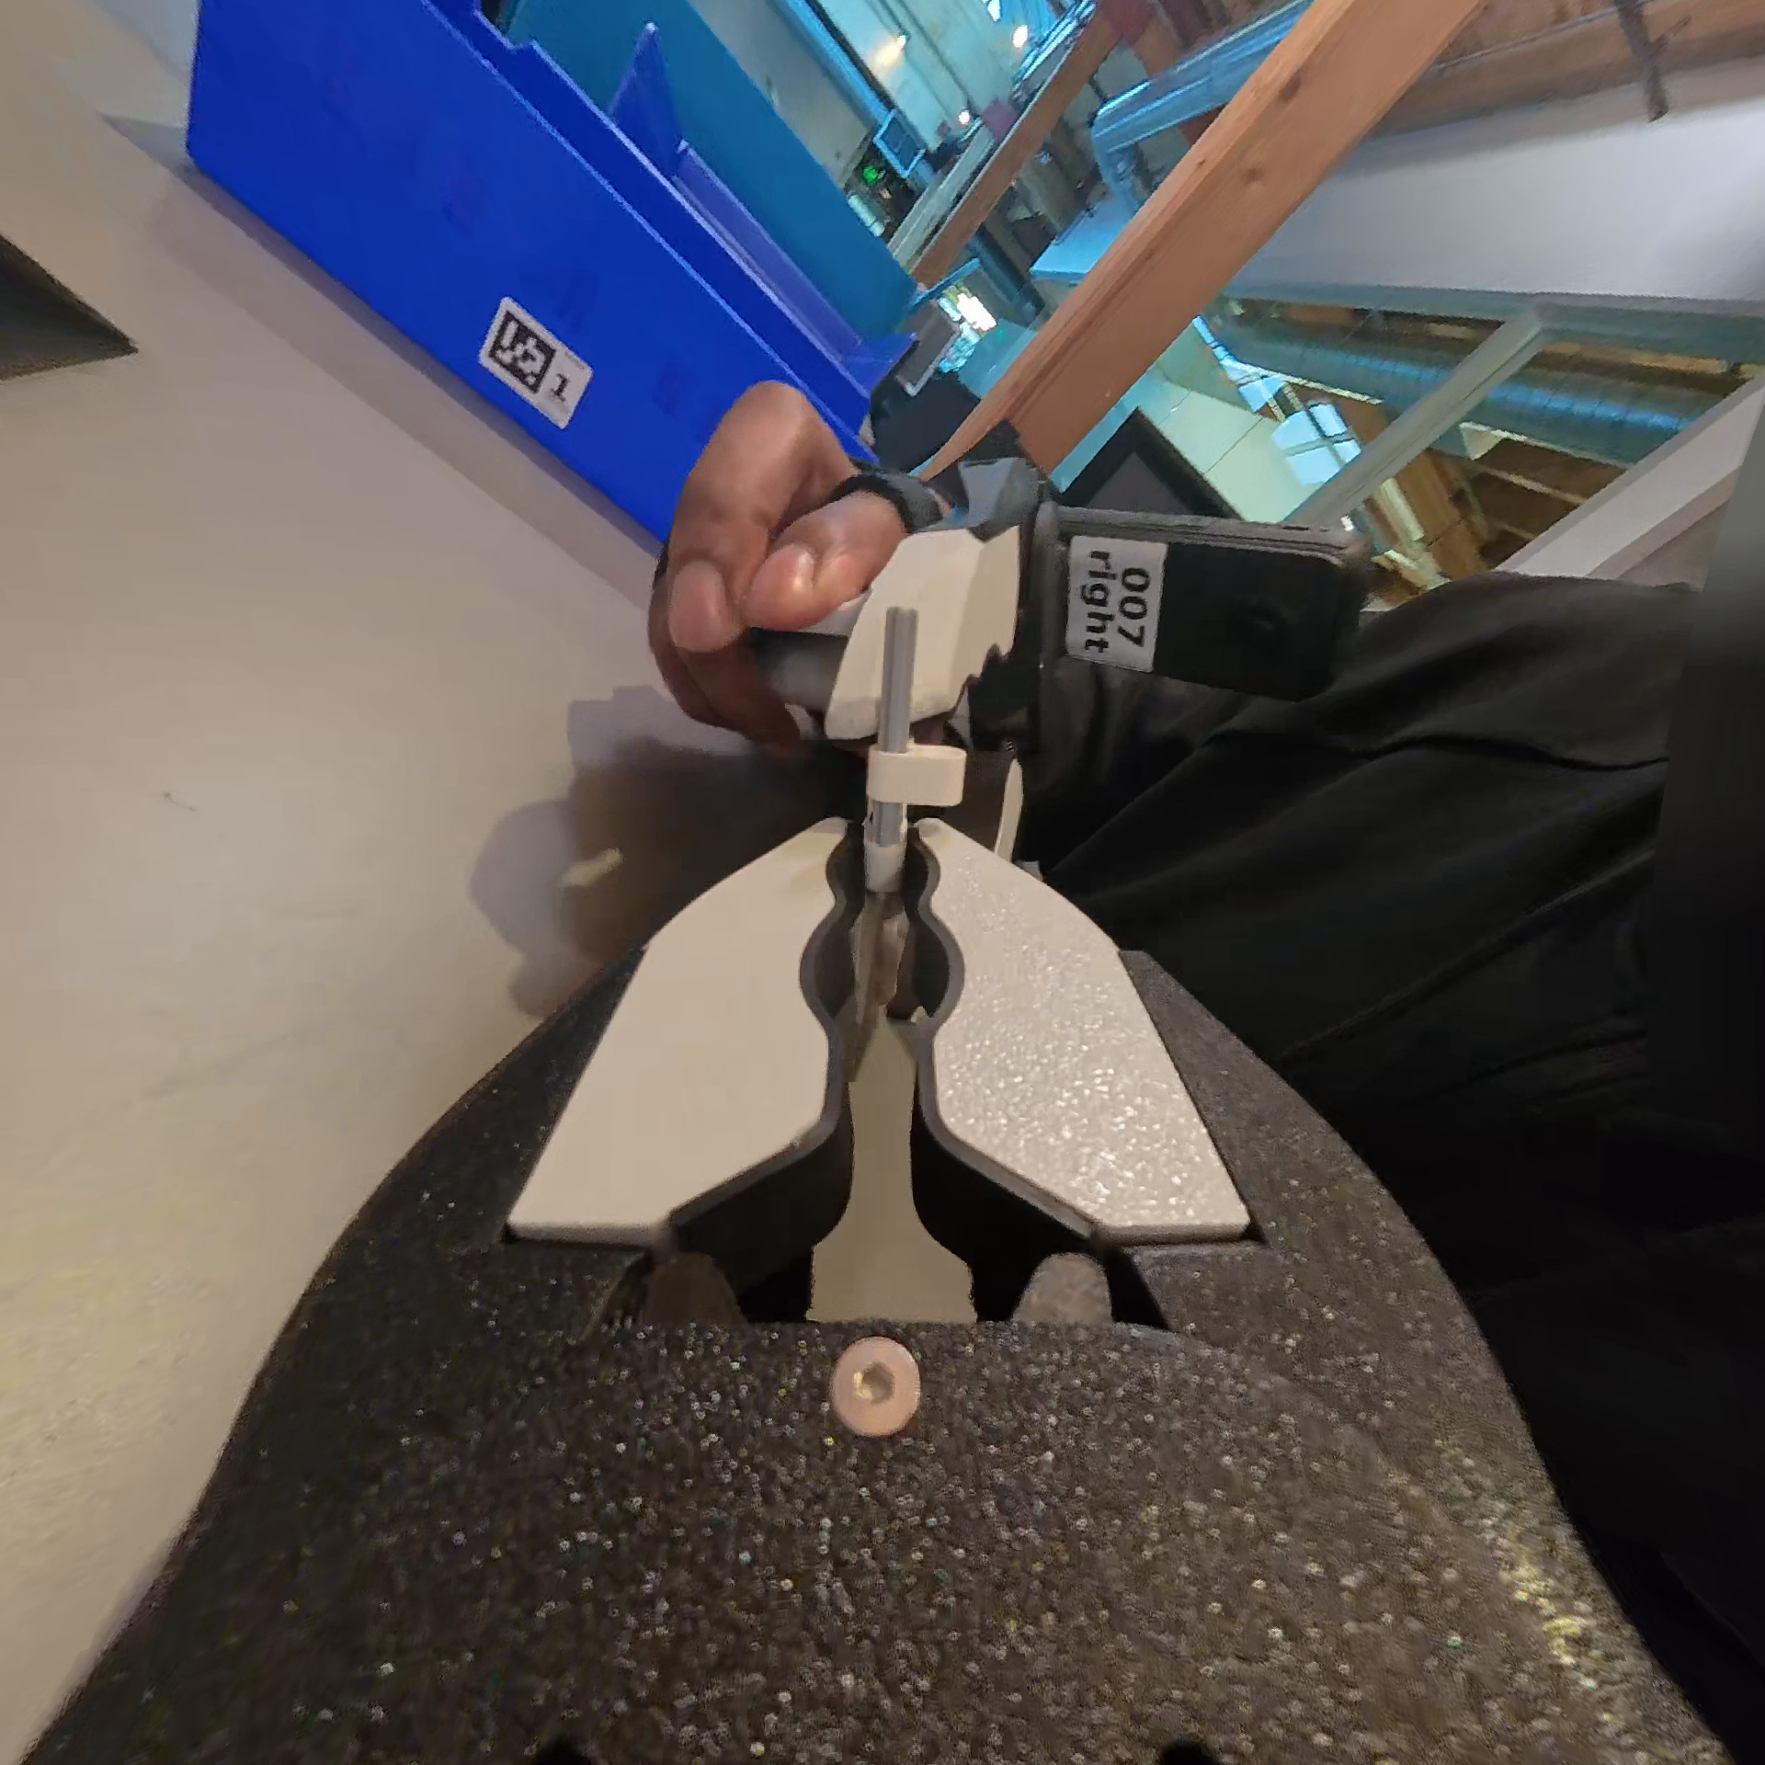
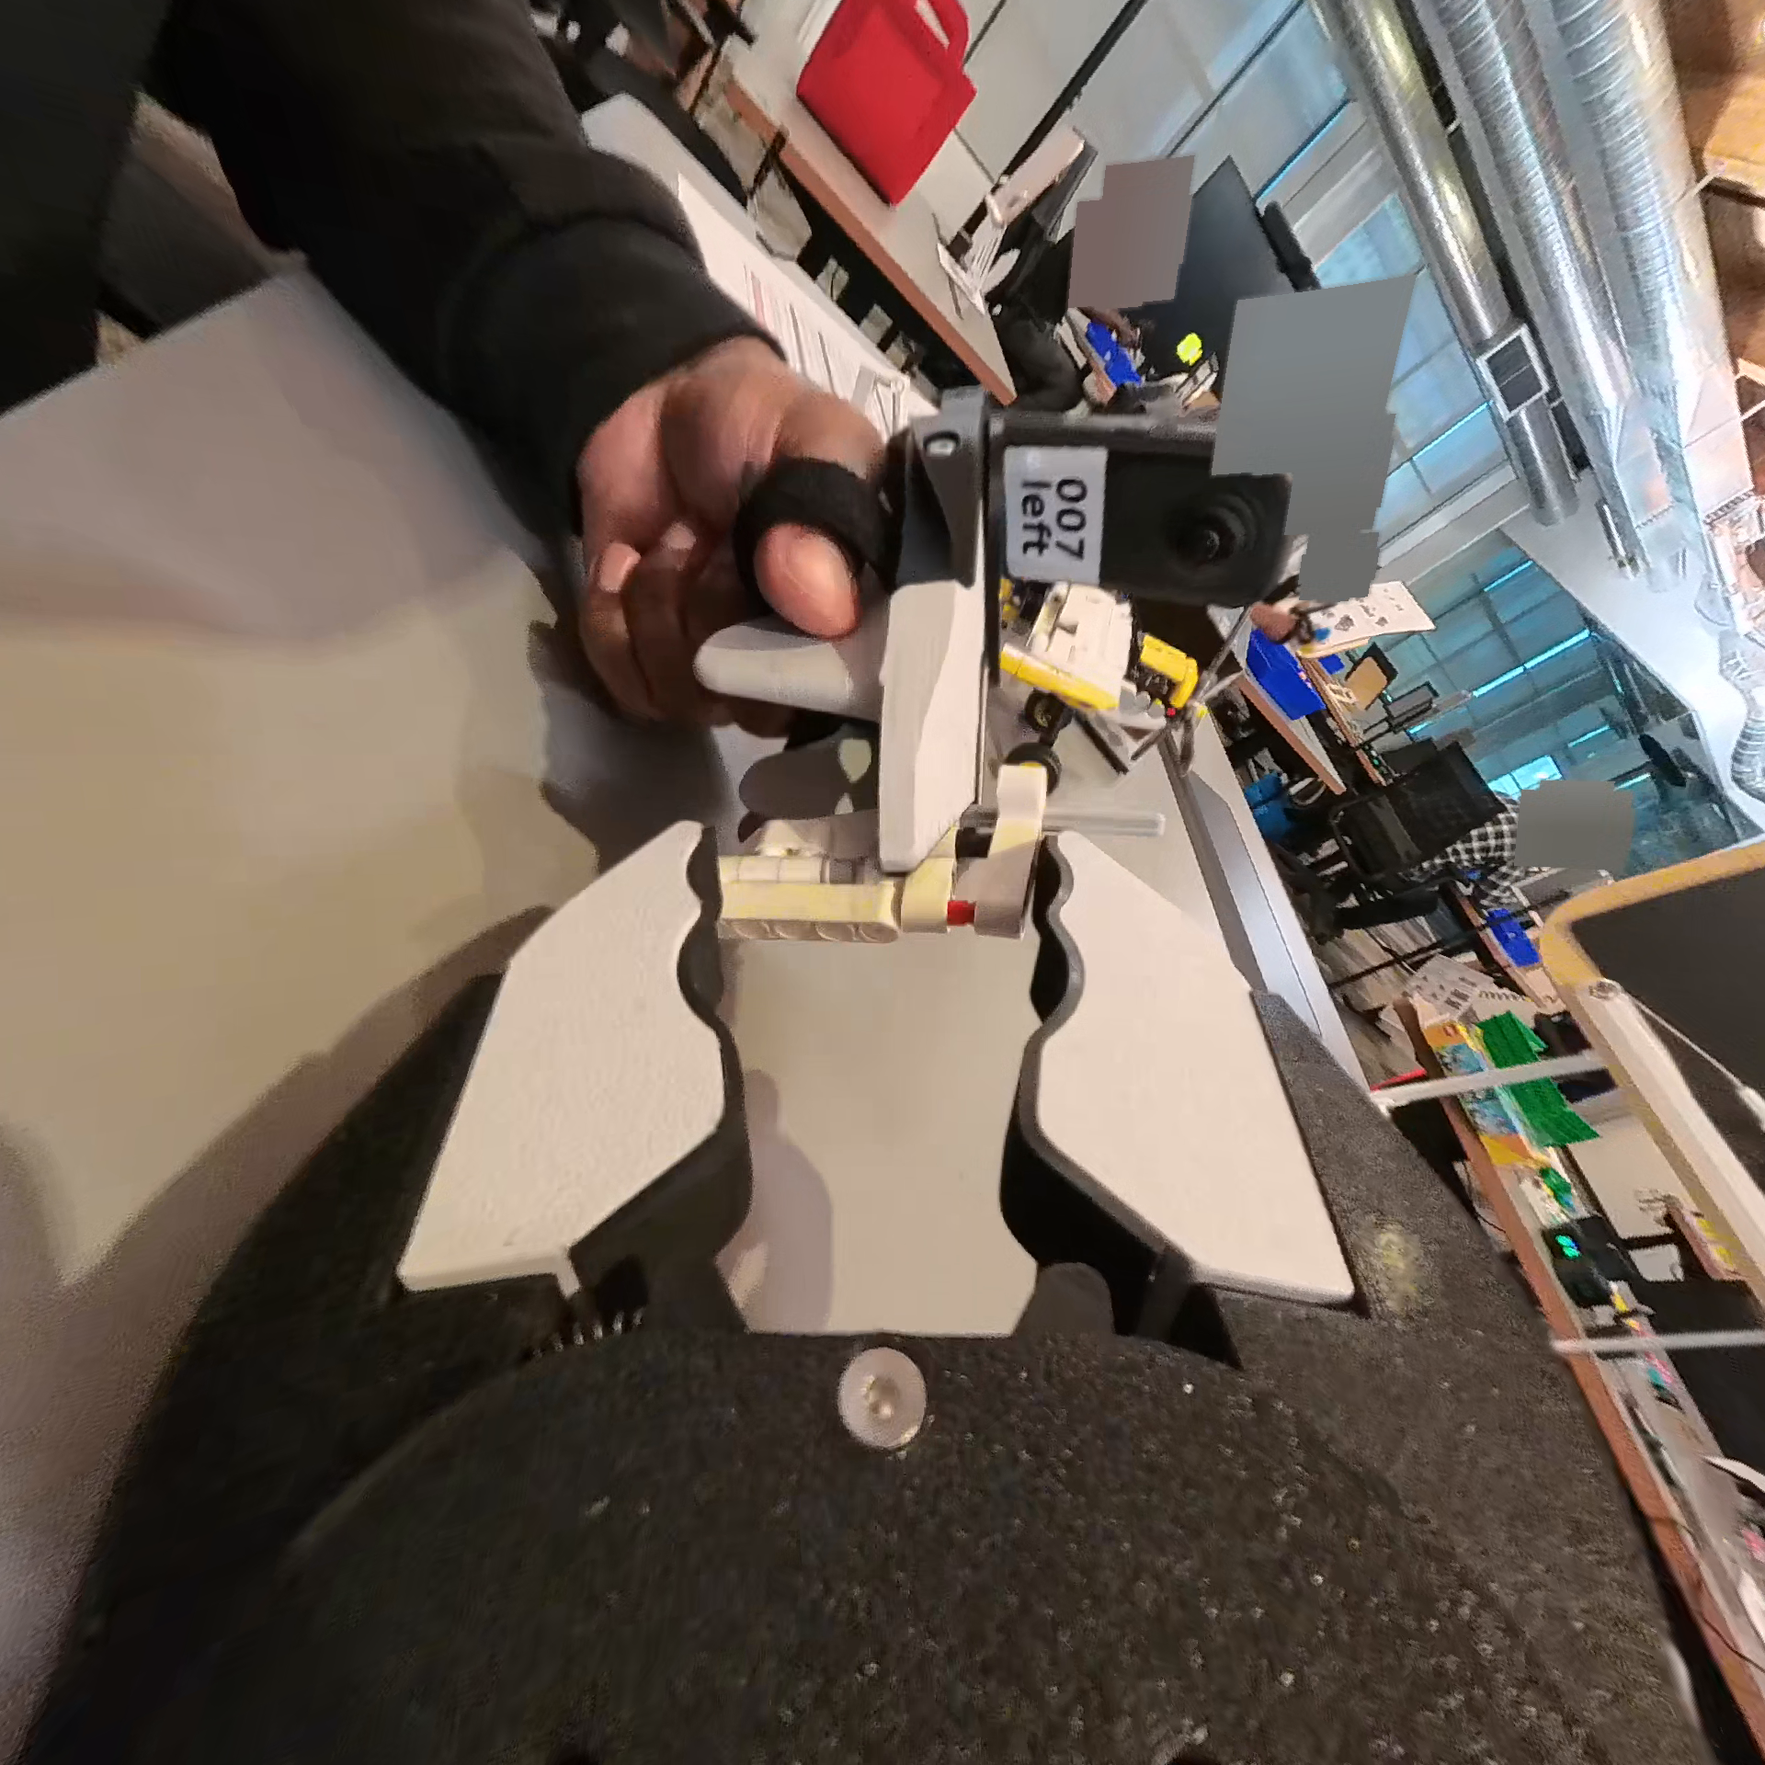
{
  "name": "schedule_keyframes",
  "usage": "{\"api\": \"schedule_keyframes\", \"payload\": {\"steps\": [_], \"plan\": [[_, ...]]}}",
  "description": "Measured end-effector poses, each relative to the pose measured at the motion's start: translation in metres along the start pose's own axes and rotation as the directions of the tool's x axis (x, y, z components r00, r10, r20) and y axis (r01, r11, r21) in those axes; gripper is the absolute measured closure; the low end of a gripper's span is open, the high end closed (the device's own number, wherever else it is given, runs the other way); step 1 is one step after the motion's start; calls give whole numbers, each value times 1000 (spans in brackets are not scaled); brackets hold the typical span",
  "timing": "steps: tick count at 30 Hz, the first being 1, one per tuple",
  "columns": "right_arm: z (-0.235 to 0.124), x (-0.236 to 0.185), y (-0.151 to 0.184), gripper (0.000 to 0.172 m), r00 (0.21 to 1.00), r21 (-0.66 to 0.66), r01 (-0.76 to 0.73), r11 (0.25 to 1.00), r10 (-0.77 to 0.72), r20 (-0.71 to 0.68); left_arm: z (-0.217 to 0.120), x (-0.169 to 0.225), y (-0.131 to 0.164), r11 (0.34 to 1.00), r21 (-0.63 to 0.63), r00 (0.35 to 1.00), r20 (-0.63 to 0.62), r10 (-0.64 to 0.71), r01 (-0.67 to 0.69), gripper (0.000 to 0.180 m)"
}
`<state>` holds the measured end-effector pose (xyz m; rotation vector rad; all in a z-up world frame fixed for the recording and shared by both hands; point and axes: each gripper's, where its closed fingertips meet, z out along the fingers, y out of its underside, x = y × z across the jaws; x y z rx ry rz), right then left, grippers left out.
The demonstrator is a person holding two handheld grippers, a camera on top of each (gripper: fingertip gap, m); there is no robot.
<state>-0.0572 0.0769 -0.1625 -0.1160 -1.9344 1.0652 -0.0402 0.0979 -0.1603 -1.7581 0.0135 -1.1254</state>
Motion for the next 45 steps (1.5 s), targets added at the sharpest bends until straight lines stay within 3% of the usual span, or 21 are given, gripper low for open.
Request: {"api": "schedule_keyframes", "payload": {"steps": [7, 19, 26, 30, 36, 40, 45], "plan": [[2, -4, 13, 109, 995, -115, 100, 988, -99, 11, 1, -11, 7, 993, -101, 990, 121, 71, -59, 173], [2, -5, 19, 119, 981, -187, 193, 963, -190, 35, 4, -17, 12, 972, -198, 967, 191, 168, -129, 173], [4, -8, 28, 120, 983, -213, 185, 959, -178, 49, 4, -24, 16, 988, -147, 985, 157, 72, -49, 172], [2, 5, 20, 117, 994, -147, 87, 985, -95, -51, -3, -24, 0, 998, -40, 993, 107, -41, 46, 173], [1, 7, 19, 100, 998, -133, 29, 991, -36, -46, -5, -19, -3, 998, -21, 996, 64, -57, 58, 173], [5, 0, 28, 90, 996, -182, 84, 980, -89, -20, -3, -14, -3, 997, -17, 996, 28, -79, 80, 173], [4, 4, 23, 100, 996, -141, 73, 987, -81, -49, -1, -11, -3, 994, -15, 994, -3, -112, 112, 173]]}}
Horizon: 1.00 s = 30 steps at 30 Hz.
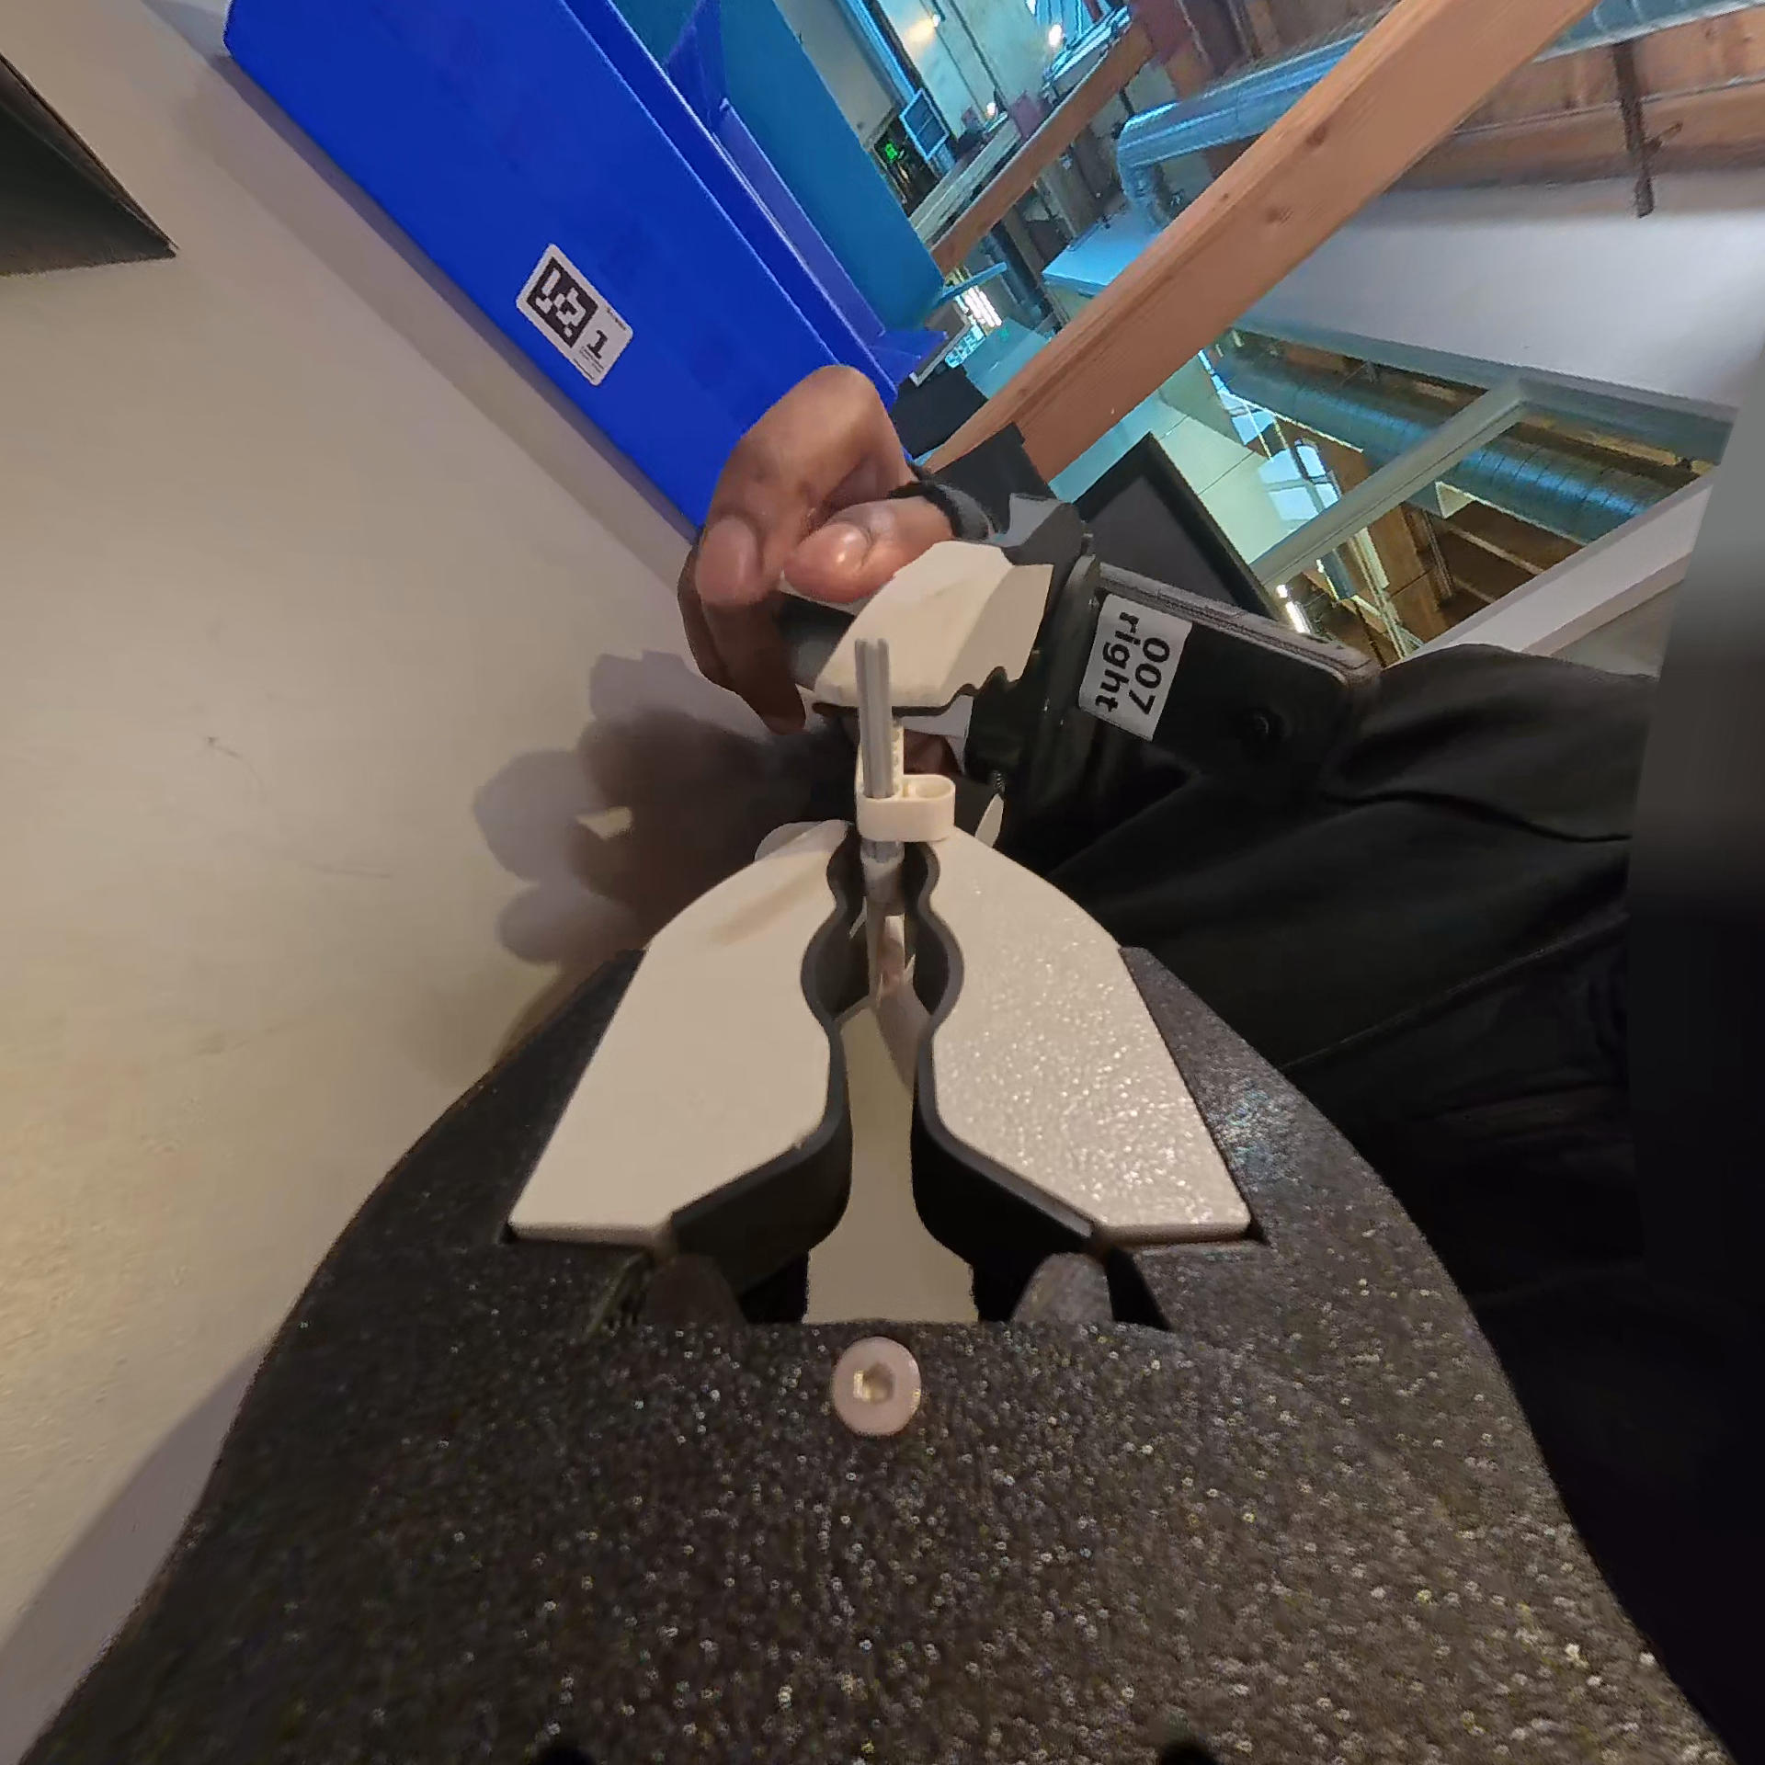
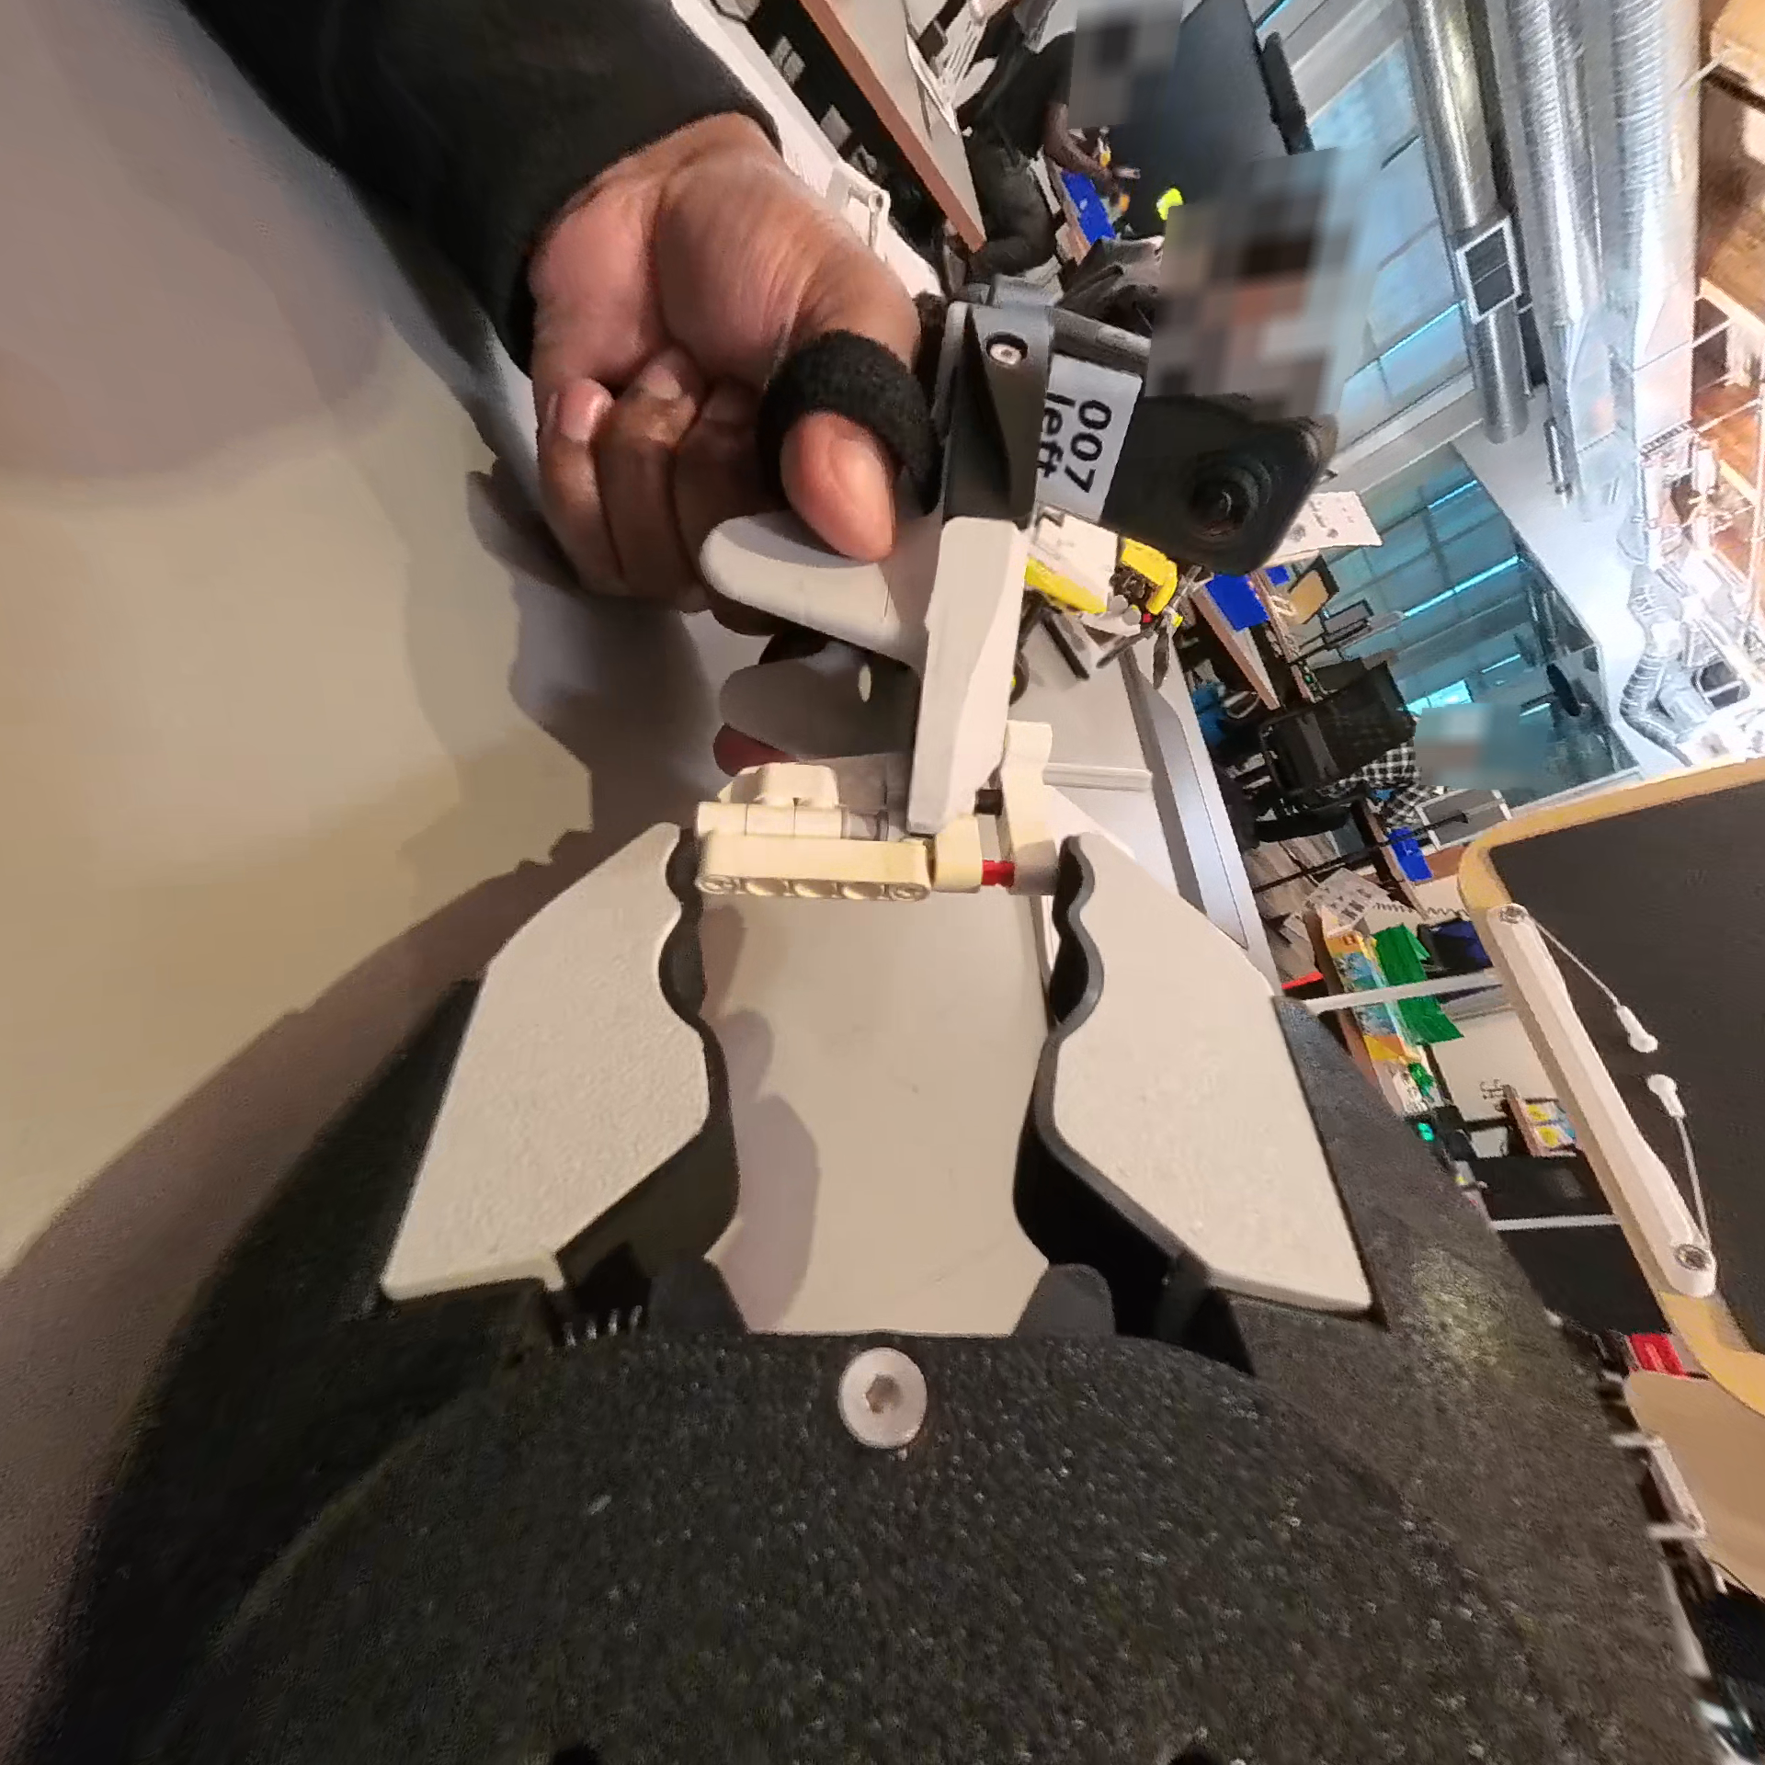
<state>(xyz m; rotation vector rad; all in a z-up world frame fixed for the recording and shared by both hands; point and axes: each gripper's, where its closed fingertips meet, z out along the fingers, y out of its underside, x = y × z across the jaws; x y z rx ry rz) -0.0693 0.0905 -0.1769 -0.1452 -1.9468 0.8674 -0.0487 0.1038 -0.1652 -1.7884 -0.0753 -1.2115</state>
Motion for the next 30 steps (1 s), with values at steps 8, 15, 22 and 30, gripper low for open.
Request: {"api": "schedule_keyframes", "payload": {"steps": [8, 15, 22, 30], "plan": [[0, -4, 4, 103, 999, -7, -6, 1000, 6, 38, 1, -4, 2, 1000, -16, 999, 26, -22, 23, 173], [1, -3, 9, 103, 998, -24, -50, 998, 51, 48, 2, -7, -1, 999, -1, 997, 72, 38, -38, 172], [-3, 0, 13, 103, 948, 20, -299, 954, 294, 118, -18, -11, -10, 839, -120, 793, 277, 542, -531, 141], [-6, -2, 7, 103, 896, 69, -419, 905, 400, 193, -26, -5, -23, 516, -146, 438, 366, 821, -844, 142]]}}
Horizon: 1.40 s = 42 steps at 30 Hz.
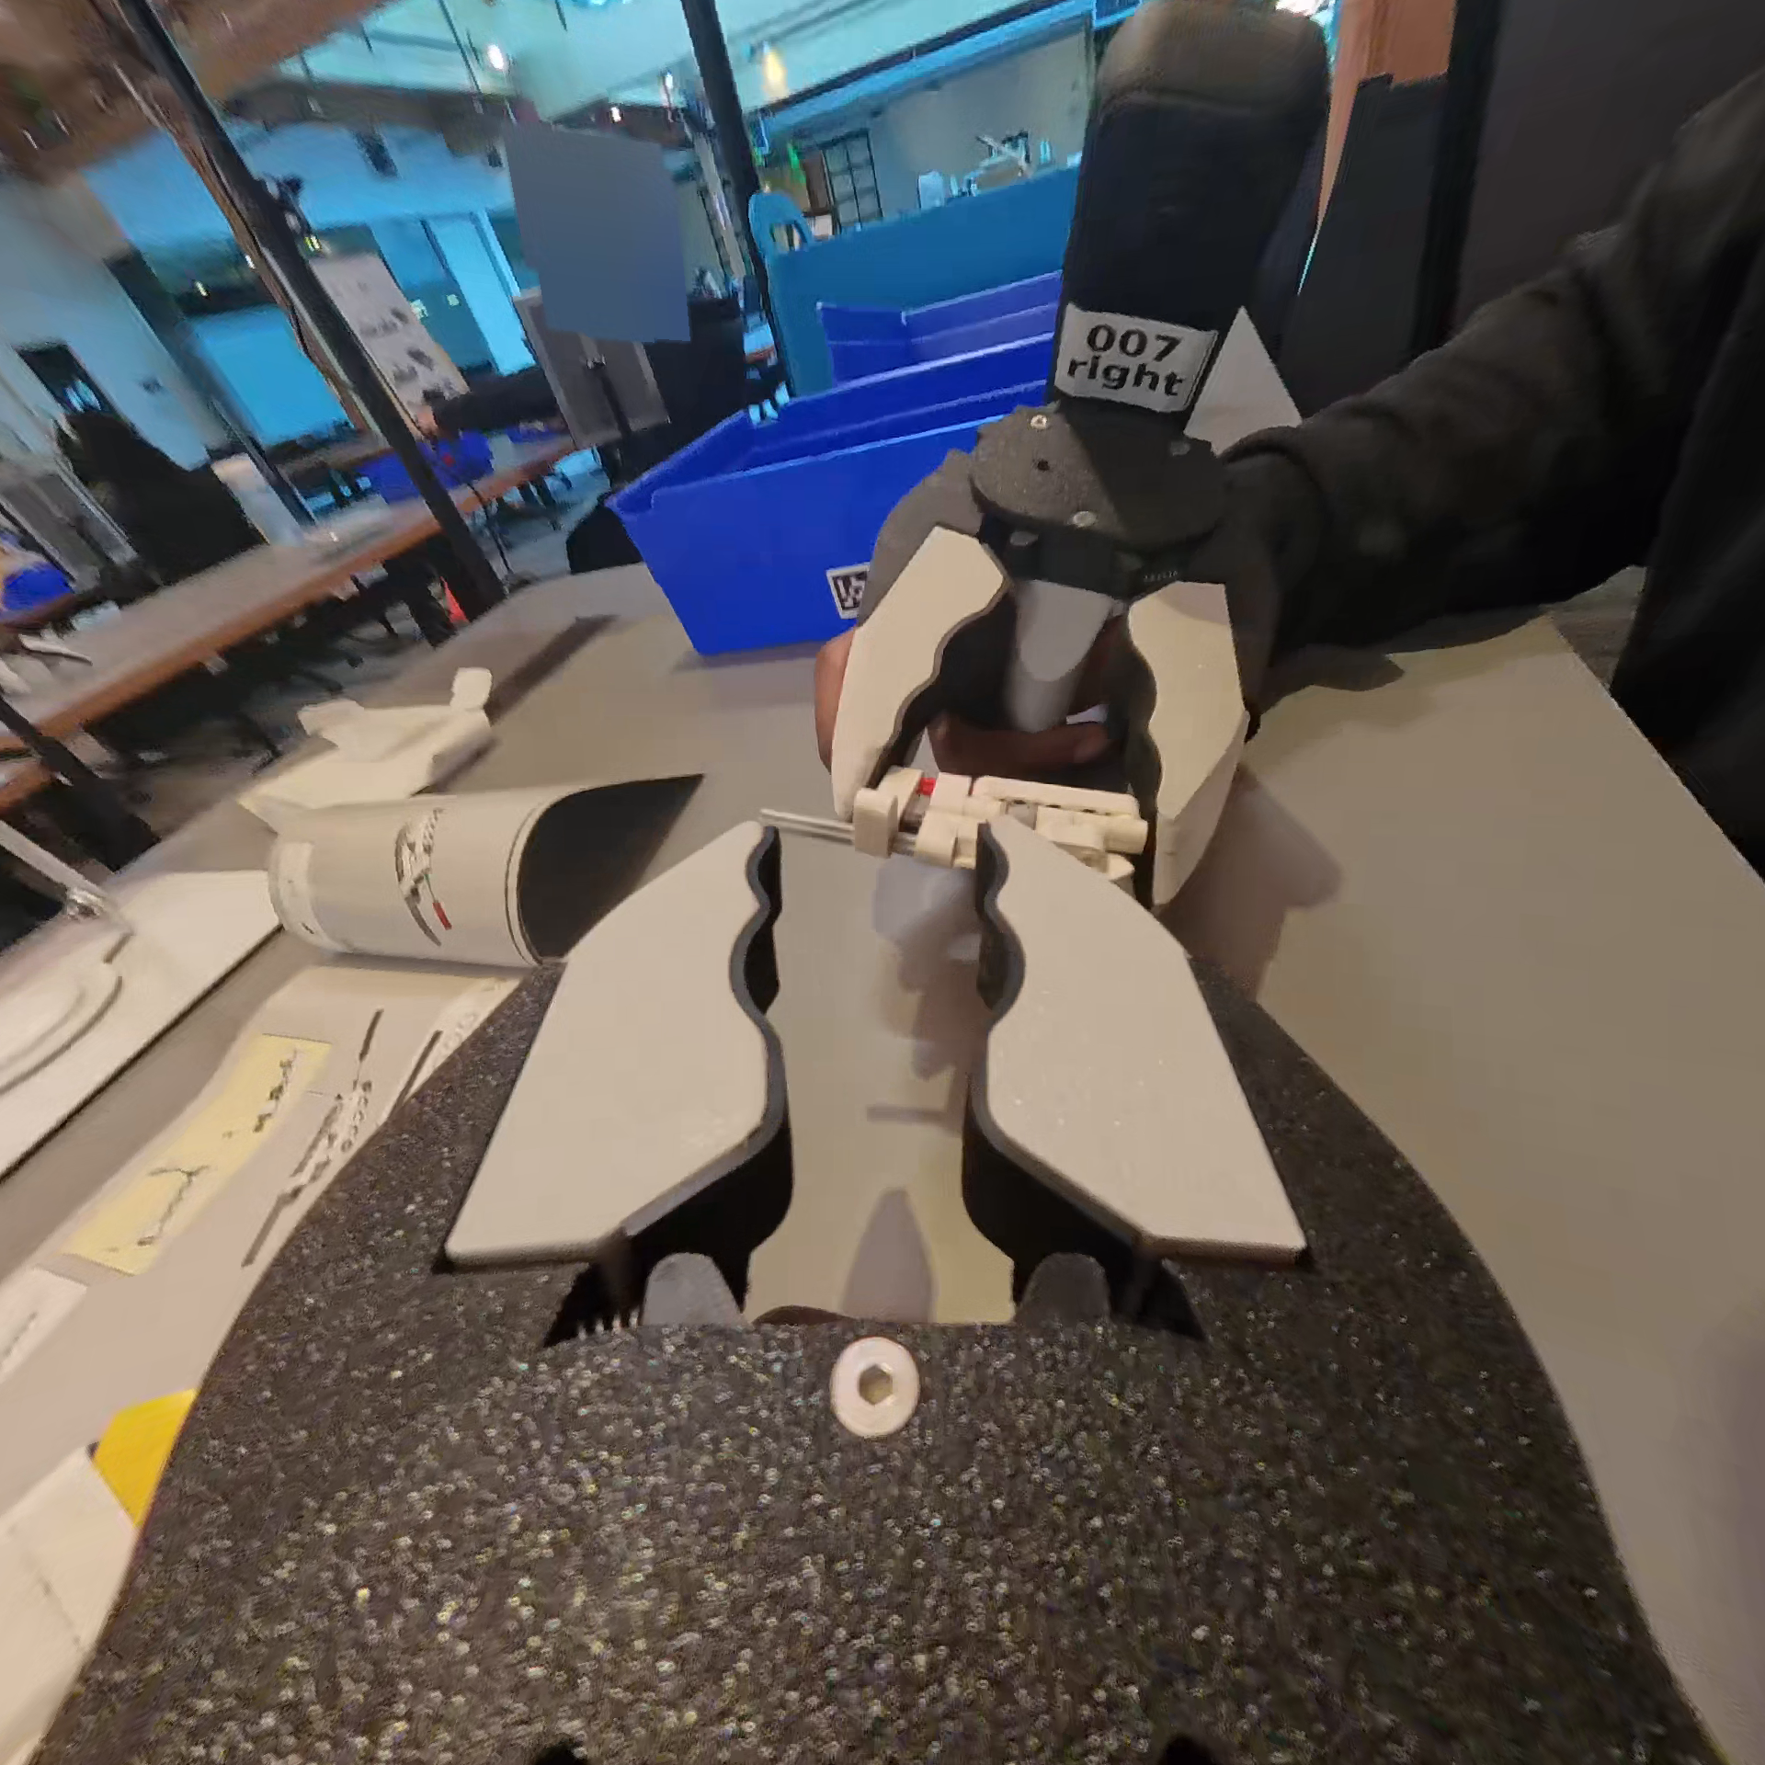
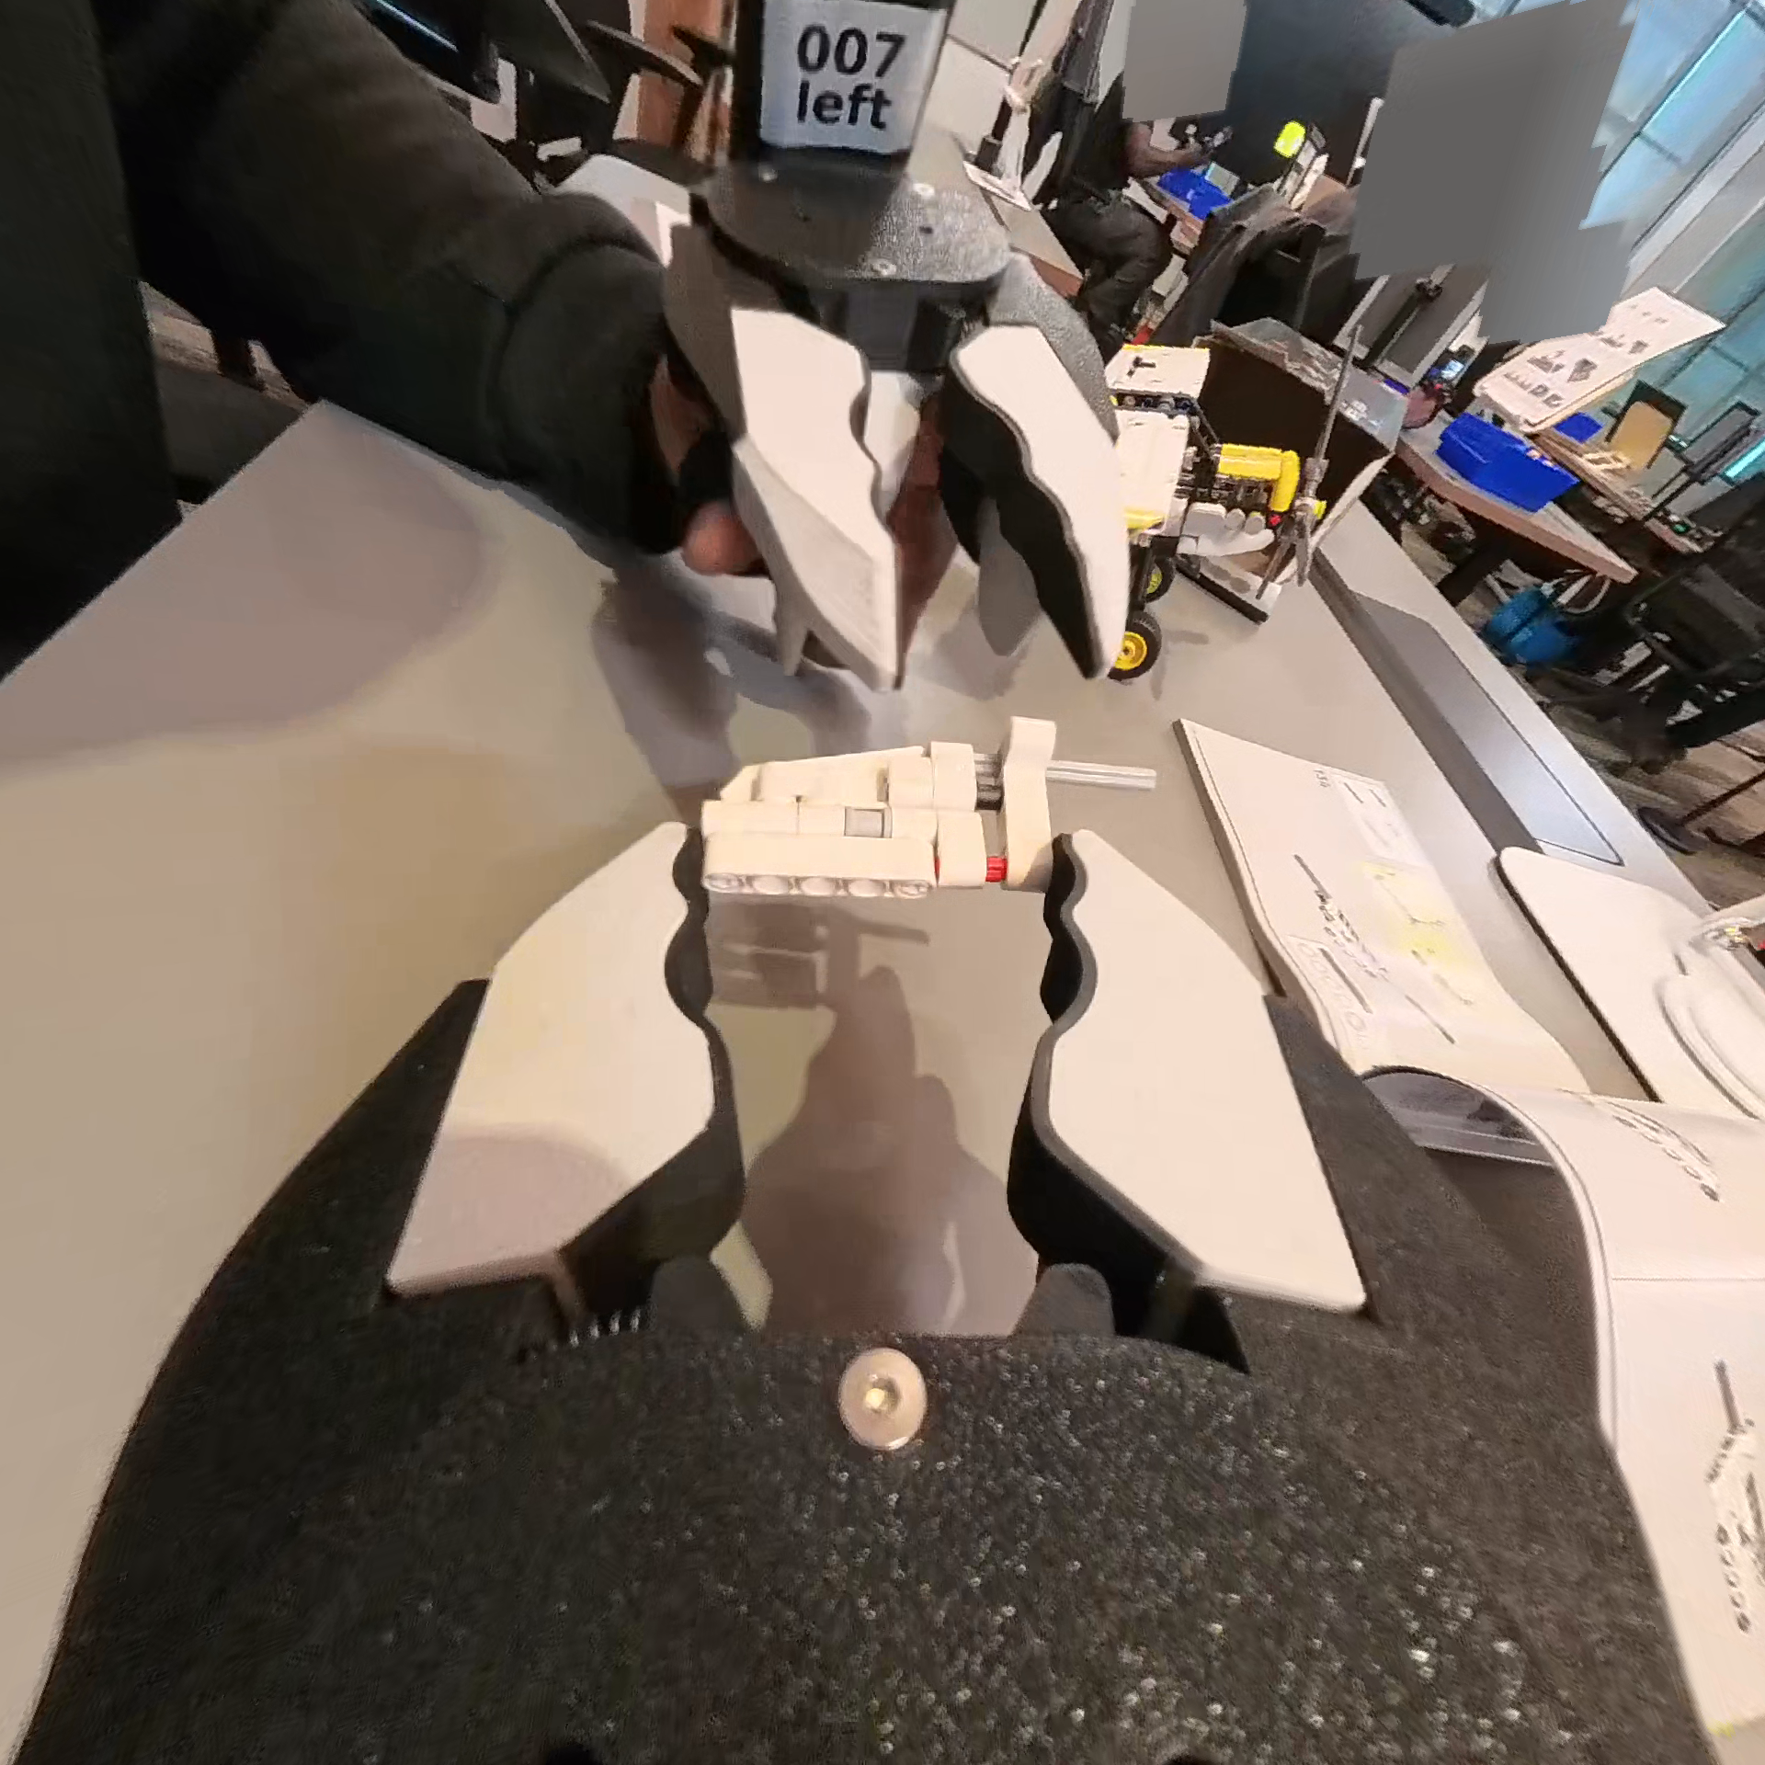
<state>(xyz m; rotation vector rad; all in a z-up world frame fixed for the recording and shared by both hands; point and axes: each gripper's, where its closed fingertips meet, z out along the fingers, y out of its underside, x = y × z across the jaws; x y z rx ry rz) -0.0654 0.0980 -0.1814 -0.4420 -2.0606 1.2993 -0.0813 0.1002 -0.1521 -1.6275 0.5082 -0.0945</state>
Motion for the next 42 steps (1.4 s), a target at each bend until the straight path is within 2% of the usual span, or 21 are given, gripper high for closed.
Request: {"api": "schedule_keyframes", "payload": {"steps": [10, 15, 21, 42], "plan": [[0, -11, -12, 103, 999, 51, 16, 999, -18, 42, 4, 16, 1, 998, 22, 995, -79, 55, -54, 158], [-3, -15, -18, 103, 998, 94, 15, 995, -20, 56, 2, 20, -1, 995, 49, 991, -93, 91, -87, 158], [-3, -17, -20, 103, 998, 111, 19, 994, -26, 64, 2, 21, -1, 990, 68, 988, -85, 127, -121, 158], [-2, -16, -22, 108, 997, 110, 43, 993, -50, 62, -1, 21, -8, 990, 103, 993, -54, 104, -98, 165]]}}
